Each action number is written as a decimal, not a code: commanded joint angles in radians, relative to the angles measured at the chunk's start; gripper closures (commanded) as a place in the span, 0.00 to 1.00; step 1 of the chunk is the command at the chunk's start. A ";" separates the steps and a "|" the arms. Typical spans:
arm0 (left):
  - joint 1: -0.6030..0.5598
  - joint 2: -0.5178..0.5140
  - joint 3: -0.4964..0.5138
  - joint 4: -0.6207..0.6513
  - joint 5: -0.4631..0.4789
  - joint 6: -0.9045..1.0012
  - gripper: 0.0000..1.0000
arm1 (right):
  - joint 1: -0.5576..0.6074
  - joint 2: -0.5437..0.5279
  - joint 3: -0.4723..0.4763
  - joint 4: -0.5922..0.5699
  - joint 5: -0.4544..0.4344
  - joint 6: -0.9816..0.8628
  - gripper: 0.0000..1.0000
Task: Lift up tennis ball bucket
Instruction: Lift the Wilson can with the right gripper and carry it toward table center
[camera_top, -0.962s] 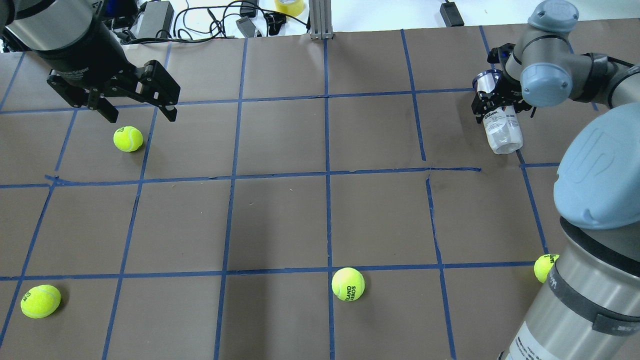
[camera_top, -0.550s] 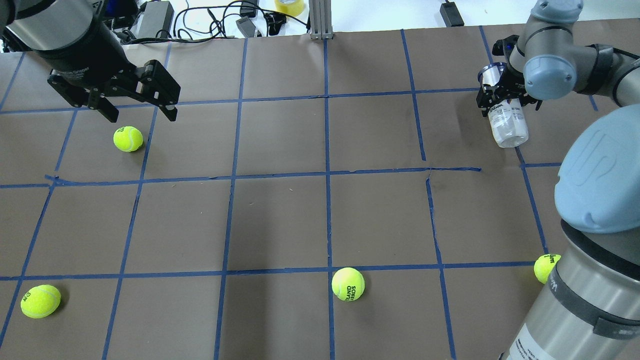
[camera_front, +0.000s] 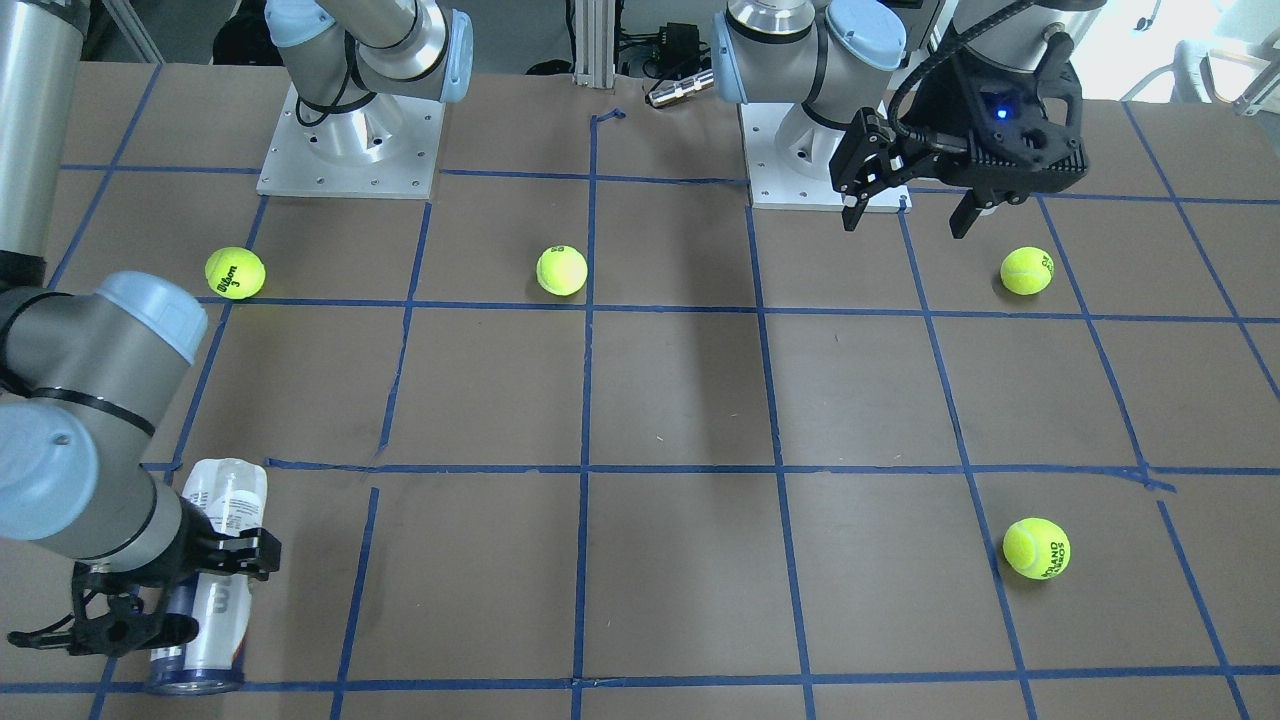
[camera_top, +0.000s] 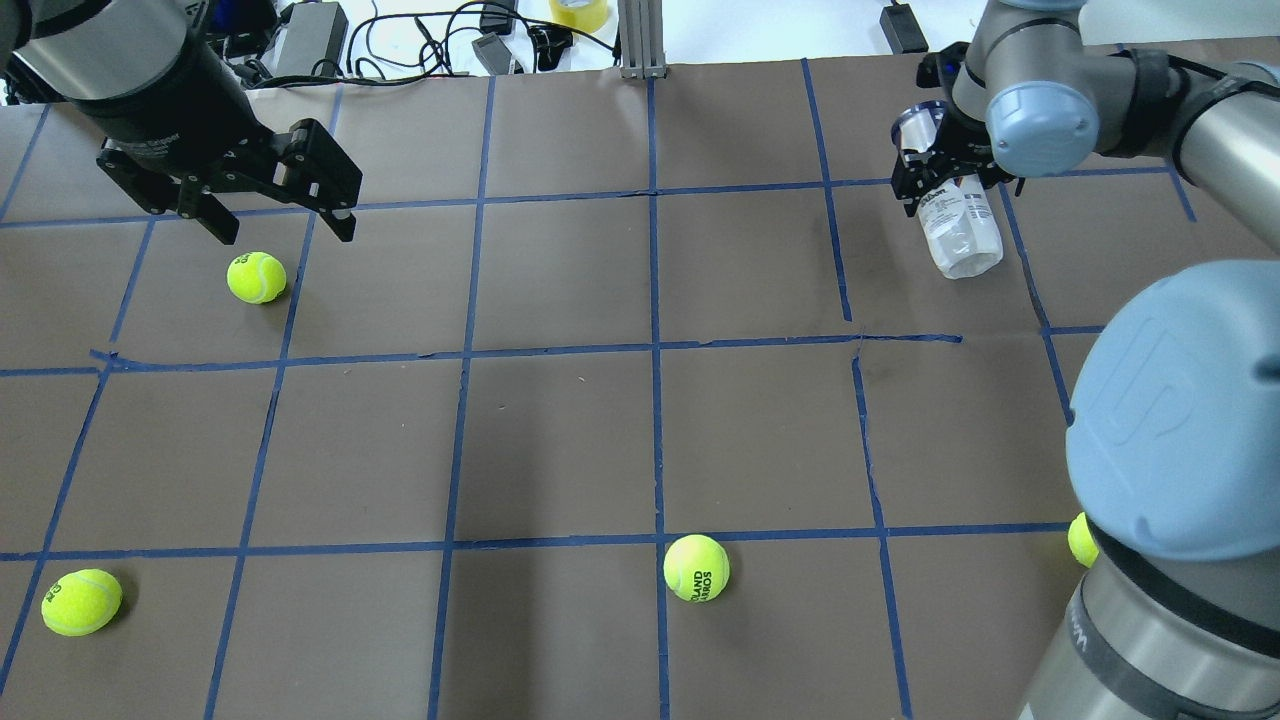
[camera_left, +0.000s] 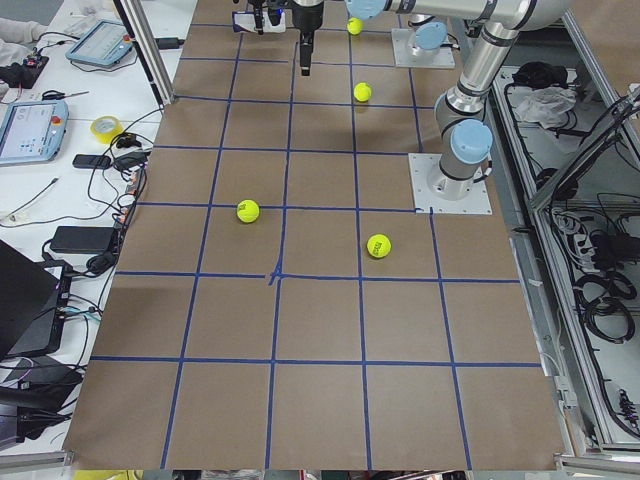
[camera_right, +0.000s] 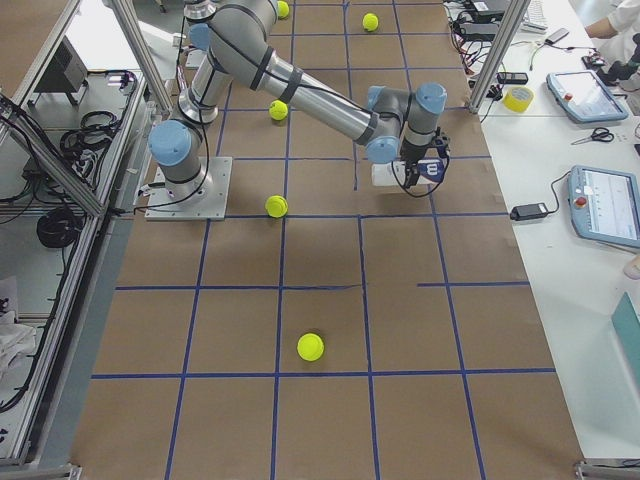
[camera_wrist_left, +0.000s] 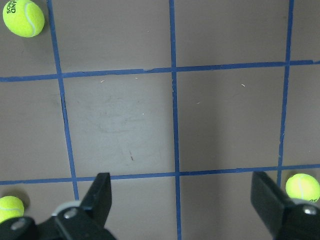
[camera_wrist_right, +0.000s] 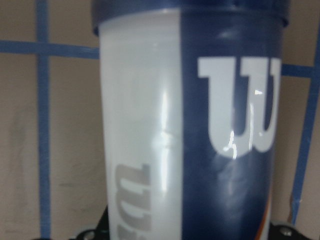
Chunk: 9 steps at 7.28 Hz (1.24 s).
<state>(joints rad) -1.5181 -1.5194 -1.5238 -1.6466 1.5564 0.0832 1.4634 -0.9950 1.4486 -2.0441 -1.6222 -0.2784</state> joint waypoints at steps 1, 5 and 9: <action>0.010 0.007 0.002 -0.036 0.007 0.001 0.00 | 0.160 -0.017 -0.002 -0.016 -0.007 -0.152 0.20; 0.074 0.005 0.017 -0.036 0.004 0.017 0.00 | 0.385 0.025 -0.017 -0.125 -0.018 -0.576 0.19; 0.102 0.007 0.022 -0.035 0.005 0.082 0.00 | 0.535 0.111 -0.056 -0.312 -0.103 -0.823 0.20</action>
<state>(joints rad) -1.4201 -1.5138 -1.5030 -1.6824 1.5553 0.1337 1.9410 -0.9170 1.4004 -2.2913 -1.7040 -1.0323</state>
